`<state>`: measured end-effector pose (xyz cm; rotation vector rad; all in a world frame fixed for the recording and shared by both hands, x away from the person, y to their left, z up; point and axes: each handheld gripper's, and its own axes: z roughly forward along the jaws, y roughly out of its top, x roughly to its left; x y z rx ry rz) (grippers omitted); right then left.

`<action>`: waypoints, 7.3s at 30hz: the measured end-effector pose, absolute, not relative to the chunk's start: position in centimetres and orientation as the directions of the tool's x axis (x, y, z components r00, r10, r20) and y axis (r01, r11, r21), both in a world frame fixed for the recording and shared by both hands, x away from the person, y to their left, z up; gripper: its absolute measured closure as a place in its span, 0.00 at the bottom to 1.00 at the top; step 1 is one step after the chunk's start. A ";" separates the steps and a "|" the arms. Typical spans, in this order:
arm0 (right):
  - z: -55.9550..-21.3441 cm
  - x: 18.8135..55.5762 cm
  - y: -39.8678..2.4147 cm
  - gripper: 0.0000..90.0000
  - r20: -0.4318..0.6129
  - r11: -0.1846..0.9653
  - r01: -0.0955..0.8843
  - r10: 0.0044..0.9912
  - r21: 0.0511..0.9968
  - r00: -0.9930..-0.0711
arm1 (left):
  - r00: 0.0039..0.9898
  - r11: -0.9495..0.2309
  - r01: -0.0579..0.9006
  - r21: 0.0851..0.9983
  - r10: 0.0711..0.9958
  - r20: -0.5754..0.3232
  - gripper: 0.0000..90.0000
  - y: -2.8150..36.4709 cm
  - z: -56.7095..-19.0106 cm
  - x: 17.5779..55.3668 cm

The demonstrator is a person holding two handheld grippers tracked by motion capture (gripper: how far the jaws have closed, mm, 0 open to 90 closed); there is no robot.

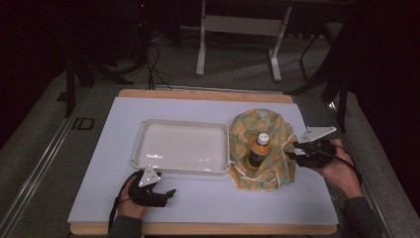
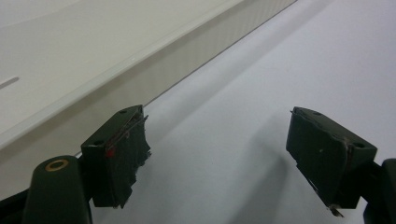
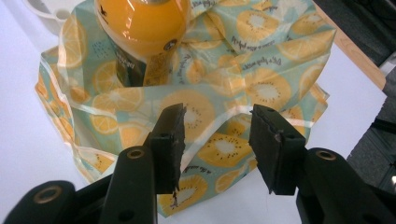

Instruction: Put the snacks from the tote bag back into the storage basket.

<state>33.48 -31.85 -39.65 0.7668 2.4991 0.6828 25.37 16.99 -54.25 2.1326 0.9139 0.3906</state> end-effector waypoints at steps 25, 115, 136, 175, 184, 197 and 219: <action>-38.7 34.2 -29.8 0.61 -0.278 0.799 0.353 0.525 0.487 -0.804 | 0.696 -0.448 0.483 0.753 0.717 -0.020 0.23 17.0 -54.3 25.4; -36.3 40.3 -20.7 0.58 -0.235 0.910 0.304 0.373 0.281 -0.898 | 0.707 -0.458 0.483 0.746 0.707 -0.025 0.23 16.9 -54.3 25.4; -35.9 41.2 -20.5 0.65 -0.160 0.905 0.352 0.395 0.239 -0.905 | 0.709 -0.458 0.482 0.747 0.705 -0.026 0.23 16.9 -54.3 25.4; -33.2 40.4 -20.6 0.65 -0.242 0.920 0.317 0.369 0.229 -0.897 | 0.709 -0.460 0.482 0.746 0.705 -0.023 0.23 16.9 -54.3 25.4; -32.6 40.4 -20.6 0.65 -0.255 0.919 0.316 0.373 0.238 -0.892 | 0.709 -0.460 0.482 0.746 0.704 -0.024 0.23 16.9 -54.3 25.4; -31.4 40.3 -20.4 0.65 -0.302 0.922 0.313 0.372 0.226 -0.878 | 0.709 -0.459 0.483 0.746 0.705 -0.025 0.23 16.9 -54.3 25.4; -30.3 40.2 -19.1 0.65 -0.345 0.917 0.284 0.372 0.282 -0.862 | 0.710 -0.460 0.482 0.746 0.703 -0.025 0.23 16.9 -54.3 25.4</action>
